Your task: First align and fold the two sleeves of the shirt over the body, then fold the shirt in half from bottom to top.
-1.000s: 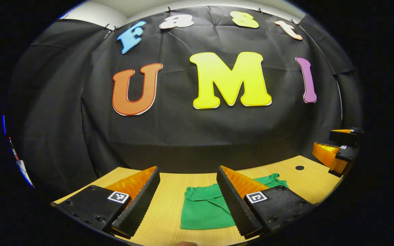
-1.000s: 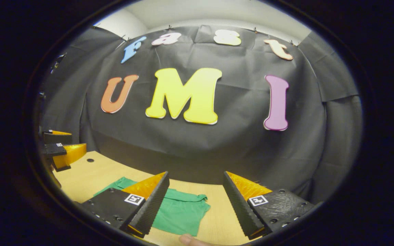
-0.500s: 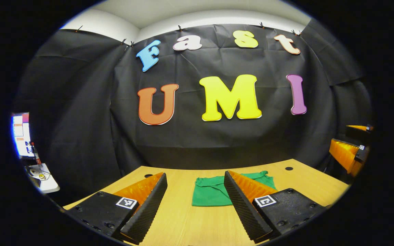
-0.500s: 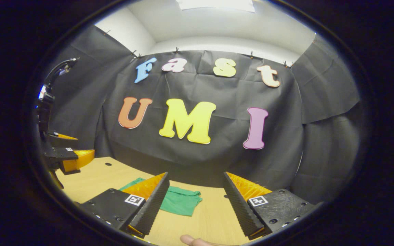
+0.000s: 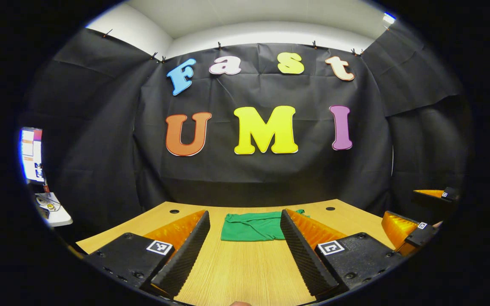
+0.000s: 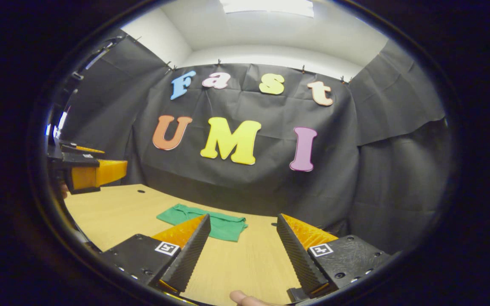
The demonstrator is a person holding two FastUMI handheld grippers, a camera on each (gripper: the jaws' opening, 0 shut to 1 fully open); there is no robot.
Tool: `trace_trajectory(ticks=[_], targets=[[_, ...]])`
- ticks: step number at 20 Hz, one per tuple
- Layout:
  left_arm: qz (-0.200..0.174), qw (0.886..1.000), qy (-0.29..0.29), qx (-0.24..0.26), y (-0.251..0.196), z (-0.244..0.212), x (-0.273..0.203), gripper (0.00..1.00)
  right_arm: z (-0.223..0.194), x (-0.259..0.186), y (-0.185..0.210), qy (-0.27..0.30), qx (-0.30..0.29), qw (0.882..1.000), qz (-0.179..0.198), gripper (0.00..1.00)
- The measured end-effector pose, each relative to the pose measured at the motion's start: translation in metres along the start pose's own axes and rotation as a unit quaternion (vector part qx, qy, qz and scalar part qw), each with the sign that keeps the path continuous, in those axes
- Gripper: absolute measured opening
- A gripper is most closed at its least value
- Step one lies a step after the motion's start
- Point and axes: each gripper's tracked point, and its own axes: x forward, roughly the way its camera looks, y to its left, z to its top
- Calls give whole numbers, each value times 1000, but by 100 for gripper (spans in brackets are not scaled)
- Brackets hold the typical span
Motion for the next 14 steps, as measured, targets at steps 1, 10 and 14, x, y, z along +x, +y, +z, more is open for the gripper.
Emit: trace_trajectory(ticks=[1,10,14], targets=[[0,1000,4,-6,1,-8,3,100,-8,1,0,9,-3,1000,-4,95],[-3,1000,24,-4,4,-25,5,100,-19,6,-5,34,17,999,-25,95],[-10,1000,21,-1,-3,-23,4,100,-17,4,6,36,7,999,-12,95]])
